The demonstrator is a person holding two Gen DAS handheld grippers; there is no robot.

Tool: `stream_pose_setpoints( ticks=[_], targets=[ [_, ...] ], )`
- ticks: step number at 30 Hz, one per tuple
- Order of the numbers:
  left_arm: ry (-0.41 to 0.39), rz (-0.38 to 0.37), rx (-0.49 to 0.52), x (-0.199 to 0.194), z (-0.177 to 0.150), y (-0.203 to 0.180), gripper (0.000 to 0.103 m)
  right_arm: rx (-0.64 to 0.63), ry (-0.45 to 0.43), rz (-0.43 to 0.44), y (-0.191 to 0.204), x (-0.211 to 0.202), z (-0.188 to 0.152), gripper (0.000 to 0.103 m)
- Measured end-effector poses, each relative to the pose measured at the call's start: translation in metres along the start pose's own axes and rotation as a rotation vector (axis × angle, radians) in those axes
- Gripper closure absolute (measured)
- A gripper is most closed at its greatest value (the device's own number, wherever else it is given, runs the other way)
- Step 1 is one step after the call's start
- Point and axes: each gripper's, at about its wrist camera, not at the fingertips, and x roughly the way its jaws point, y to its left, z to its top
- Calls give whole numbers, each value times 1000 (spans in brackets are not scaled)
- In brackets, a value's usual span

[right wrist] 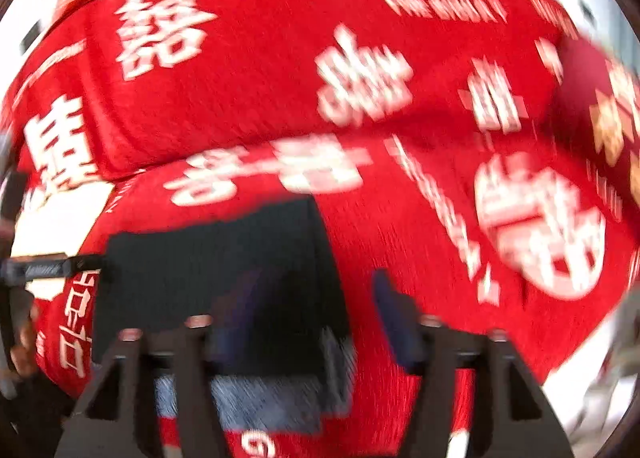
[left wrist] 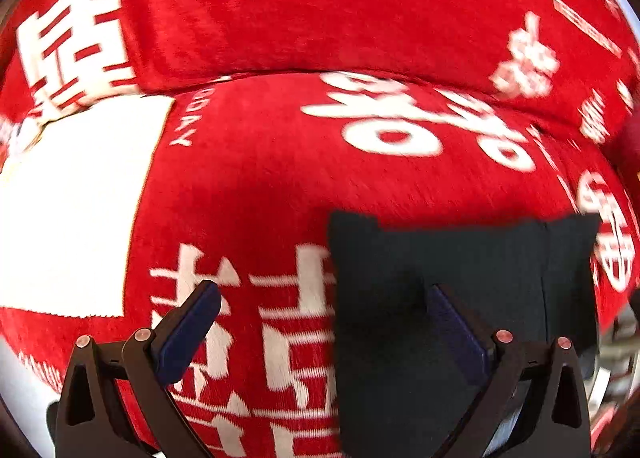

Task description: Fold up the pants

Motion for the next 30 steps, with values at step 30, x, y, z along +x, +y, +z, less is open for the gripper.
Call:
stream_pose_setpoints(
  ticks=[30],
  targets=[
    [72, 10, 135, 13, -86, -13, 0, -151, 246, -25, 38, 51, -73, 15]
  ],
)
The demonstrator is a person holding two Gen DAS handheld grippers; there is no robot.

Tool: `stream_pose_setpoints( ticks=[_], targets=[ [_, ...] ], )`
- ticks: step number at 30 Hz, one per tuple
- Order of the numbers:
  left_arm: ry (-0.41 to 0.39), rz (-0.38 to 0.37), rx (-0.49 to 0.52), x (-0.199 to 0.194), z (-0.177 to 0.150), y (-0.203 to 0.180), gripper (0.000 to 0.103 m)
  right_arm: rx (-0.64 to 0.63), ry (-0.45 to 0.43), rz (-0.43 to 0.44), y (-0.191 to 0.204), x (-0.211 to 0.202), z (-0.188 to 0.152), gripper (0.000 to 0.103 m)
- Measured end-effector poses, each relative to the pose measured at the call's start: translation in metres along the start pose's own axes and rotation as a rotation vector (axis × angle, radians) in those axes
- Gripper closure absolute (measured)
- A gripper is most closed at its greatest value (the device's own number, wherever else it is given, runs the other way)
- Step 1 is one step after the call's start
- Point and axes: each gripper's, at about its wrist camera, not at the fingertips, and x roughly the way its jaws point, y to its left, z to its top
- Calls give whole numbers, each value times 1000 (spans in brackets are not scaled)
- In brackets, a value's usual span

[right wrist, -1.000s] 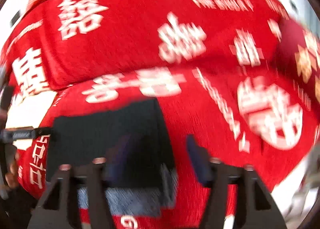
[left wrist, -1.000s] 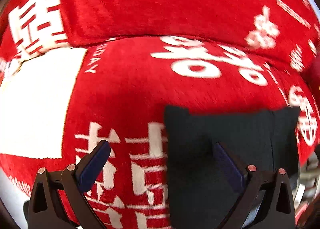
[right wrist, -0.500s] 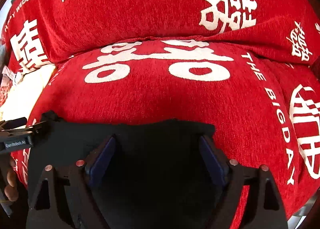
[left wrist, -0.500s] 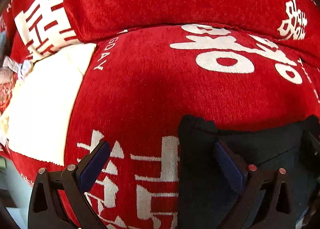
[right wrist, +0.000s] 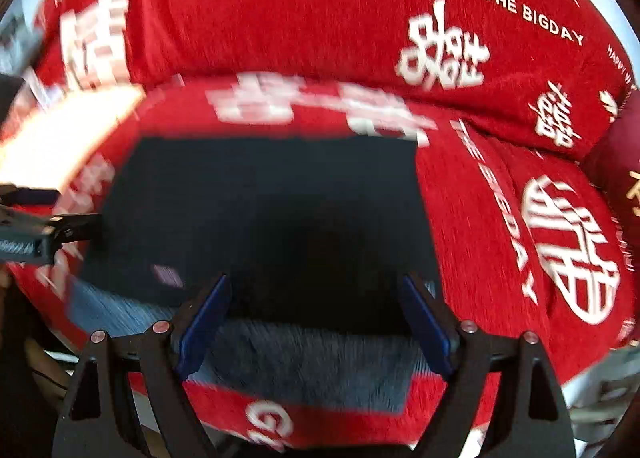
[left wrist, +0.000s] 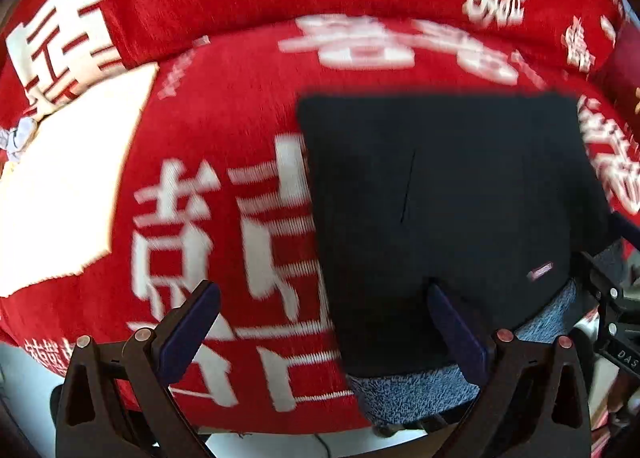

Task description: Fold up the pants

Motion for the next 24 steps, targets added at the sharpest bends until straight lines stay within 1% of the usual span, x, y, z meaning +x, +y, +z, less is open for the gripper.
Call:
stream_pose_setpoints(
  ticks=[2, 4, 6, 8, 9, 11, 13, 14, 16, 18, 19, 20, 22, 24],
  targets=[
    [-10, -15, -33, -1, -3, 3, 0, 4, -28, -25, 2, -1, -4, 12],
    [8, -28, -34, -11, 0, 6, 0, 5, -13, -43, 2, -7, 0, 12],
    [-33, -62, -41, -28, -4, 9, 0, 7, -56, -58, 3, -25, -2, 12],
    [-43, -101, -31, -32, -12, 8, 0, -2, -103, -42, 8, -40, -7, 12],
    [-19, -124, -15, -26, -19, 5, 0, 0, -105, -29, 9, -41, -11, 12],
    [37, -114, 12, -8, -28, -3, 0, 15, -69, 16, 12, -30, -19, 11],
    [89, -139, 5, 9, -34, -5, 0, 20, -17, -4, 13, -12, -28, 11],
    [102, -148, -4, 12, -36, -6, 0, 14, -12, -17, 15, -8, -31, 8],
    [84, -142, -6, 6, -34, -6, 0, 22, -26, -8, 14, -17, -29, 8],
    [37, -121, 20, -5, -33, -11, 0, 41, -91, 19, 9, -36, -20, 8],
    [31, -121, 29, -6, -34, -12, 0, 45, -127, 20, 5, -44, -12, 8],
    [34, -124, 33, -5, -33, -15, 0, 43, -148, 16, 3, -48, -4, 8],
    [67, -130, 33, 5, -35, -20, 0, 36, -173, -5, 0, -46, 20, 7],
    [85, -139, 26, 12, -36, -20, 0, 60, -174, 12, -7, -30, 47, 7]
  ],
)
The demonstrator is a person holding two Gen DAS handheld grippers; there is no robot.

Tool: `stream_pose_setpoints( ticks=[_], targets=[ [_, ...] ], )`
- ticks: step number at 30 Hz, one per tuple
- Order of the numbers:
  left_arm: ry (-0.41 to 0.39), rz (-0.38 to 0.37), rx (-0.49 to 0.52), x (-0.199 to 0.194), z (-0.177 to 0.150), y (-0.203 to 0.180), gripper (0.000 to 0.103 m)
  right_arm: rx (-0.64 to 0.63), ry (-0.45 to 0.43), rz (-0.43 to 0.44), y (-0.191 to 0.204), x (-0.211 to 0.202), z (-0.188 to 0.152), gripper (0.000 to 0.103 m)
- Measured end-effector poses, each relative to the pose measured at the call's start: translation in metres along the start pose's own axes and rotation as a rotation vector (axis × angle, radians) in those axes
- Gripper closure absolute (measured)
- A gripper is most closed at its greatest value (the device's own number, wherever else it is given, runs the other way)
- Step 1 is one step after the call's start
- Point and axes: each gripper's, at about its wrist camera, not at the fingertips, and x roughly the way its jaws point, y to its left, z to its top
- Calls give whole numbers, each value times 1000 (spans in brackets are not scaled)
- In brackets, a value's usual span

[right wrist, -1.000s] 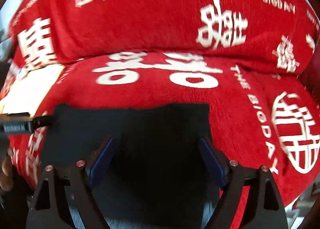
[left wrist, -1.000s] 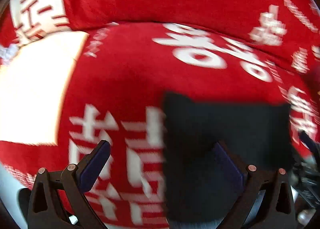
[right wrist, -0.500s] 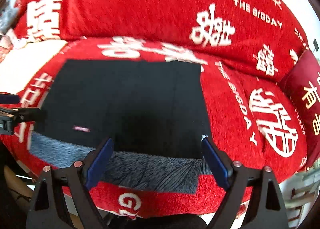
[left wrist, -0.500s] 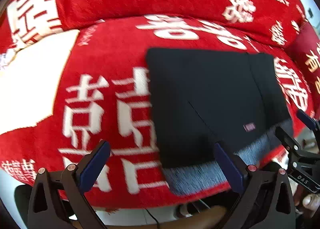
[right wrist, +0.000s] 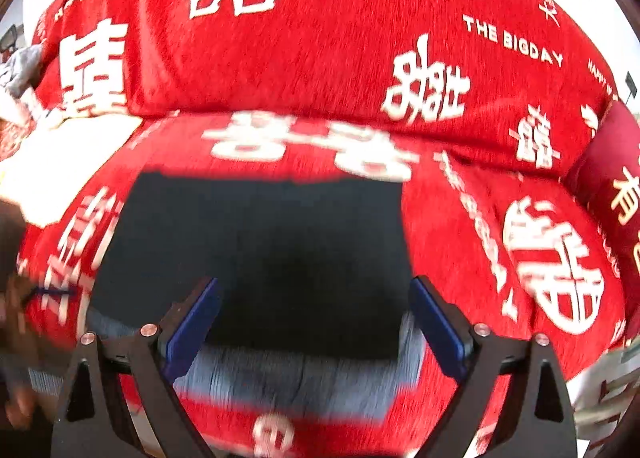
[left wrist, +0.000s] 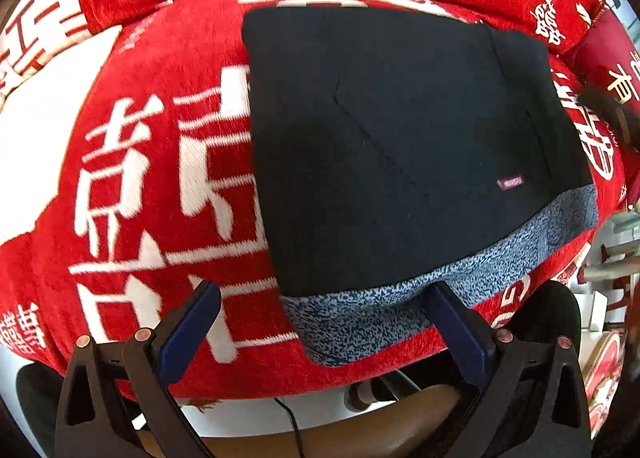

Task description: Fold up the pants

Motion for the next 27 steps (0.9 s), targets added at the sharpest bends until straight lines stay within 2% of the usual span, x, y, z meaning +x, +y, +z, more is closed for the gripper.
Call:
stream_pose_setpoints(
  ticks=[3, 6, 8, 11, 13, 15, 19, 21, 23, 27],
  targets=[
    [-13, 7, 1, -4, -2, 0, 0, 65, 83, 60, -10, 46, 23, 7],
    [-37, 1, -12, -13, -4, 6, 0, 70, 227, 49, -16, 96, 19, 4],
    [-45, -11, -23, -19, -4, 12, 0, 85, 209, 53, -22, 89, 17, 2],
    [-79, -36, -42, -32, 2, 25, 0, 116, 110, 77, -45, 46, 7, 2],
    [-92, -66, -61, -36, 10, 34, 0, 123, 60, 55, -67, 21, -6, 1],
    [-80, -109, -66, -33, 23, 37, 0, 148, 58, 44, -94, 8, -21, 1],
    [-51, -131, -83, -19, 38, 41, 0, 216, 131, 29, -135, 12, -55, 0],
    [-34, -139, -90, -13, 44, 37, 0, 263, 157, 91, -143, 19, -64, 1],
    [-28, -169, -99, -10, 46, 37, 0, 304, 156, 193, -143, 26, -65, 0],
    [-13, -214, -113, -2, 55, 31, 0, 275, 162, 311, -121, 53, -57, 1]
  ],
)
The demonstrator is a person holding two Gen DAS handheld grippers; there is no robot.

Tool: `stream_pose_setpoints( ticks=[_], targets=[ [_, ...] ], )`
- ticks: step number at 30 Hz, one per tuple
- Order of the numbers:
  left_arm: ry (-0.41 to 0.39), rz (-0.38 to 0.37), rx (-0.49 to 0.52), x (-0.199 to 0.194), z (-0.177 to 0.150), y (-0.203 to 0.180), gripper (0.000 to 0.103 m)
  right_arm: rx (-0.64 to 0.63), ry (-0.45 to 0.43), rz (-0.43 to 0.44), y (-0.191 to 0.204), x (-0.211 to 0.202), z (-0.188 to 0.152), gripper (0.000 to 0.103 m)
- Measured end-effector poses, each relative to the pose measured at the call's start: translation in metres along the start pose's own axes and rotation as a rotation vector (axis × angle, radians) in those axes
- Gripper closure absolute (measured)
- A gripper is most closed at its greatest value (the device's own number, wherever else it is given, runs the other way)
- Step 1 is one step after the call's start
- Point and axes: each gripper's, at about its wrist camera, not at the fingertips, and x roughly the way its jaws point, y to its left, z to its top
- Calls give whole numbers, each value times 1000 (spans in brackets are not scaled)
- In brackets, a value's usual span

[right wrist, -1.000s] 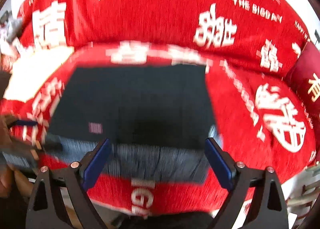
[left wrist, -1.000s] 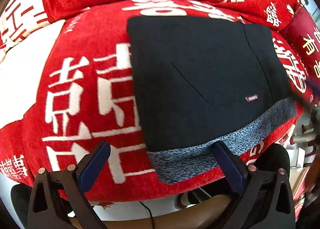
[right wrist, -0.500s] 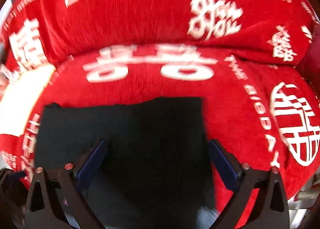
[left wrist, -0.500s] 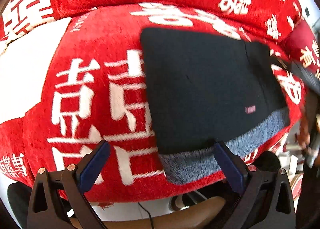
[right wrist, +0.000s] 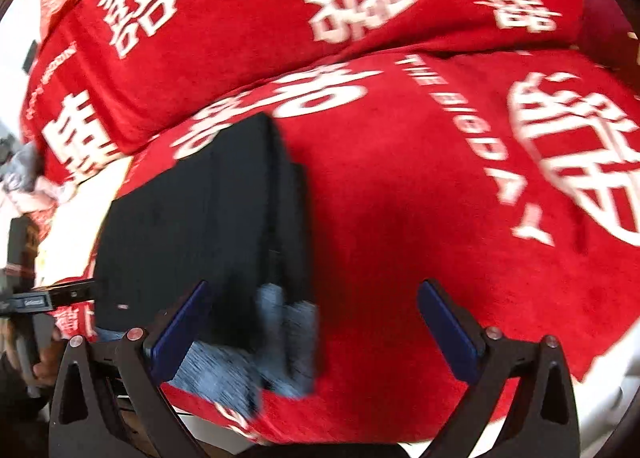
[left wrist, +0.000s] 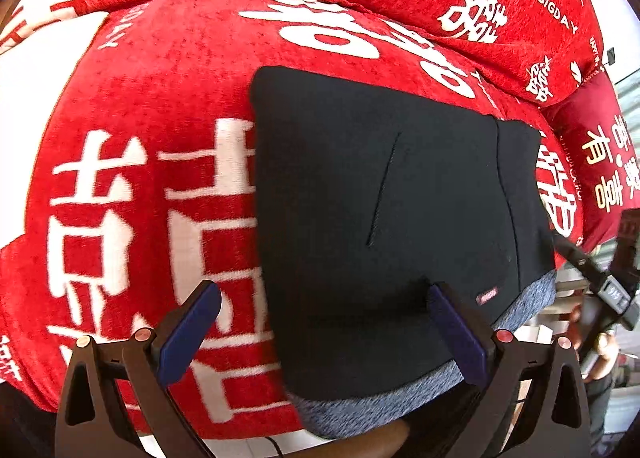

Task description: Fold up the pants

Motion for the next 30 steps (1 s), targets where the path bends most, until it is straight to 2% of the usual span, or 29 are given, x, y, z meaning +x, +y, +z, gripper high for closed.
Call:
stream_pose_setpoints(
  ticks=[2, 4, 5, 7, 13, 16, 18, 20, 25, 30],
  targets=[
    [12, -20, -1, 6, 4, -2, 0, -14, 64, 53, 7, 25, 2, 1],
    [36, -61, -11, 16, 9, -4, 0, -3, 141, 161, 12, 48, 1, 0],
    [45, -80, -16, 19, 10, -5, 0, -23, 105, 150, 18, 47, 0, 0],
    [26, -75, -9, 24, 14, -10, 0, -71, 96, 126, 31, 50, 0, 0],
    [-12, -50, 16, 25, 14, -17, 0, -68, 63, 133, 32, 47, -4, 2],
    [-40, -50, 62, 20, 10, -22, 13, -72, 42, 122, 39, 40, -6, 13],
    [-55, -51, 106, 14, 8, -27, 29, -73, 29, 107, 41, 34, -7, 22],
    [-65, -50, 133, 11, 7, -30, 35, -71, 19, 102, 43, 29, -7, 33],
    [-73, -71, 122, 5, 6, -24, 43, -112, 11, 53, 59, 20, -8, 43],
    [-76, -52, 131, 0, 4, -27, 47, -127, 8, 20, 72, 13, -7, 49]
  ],
)
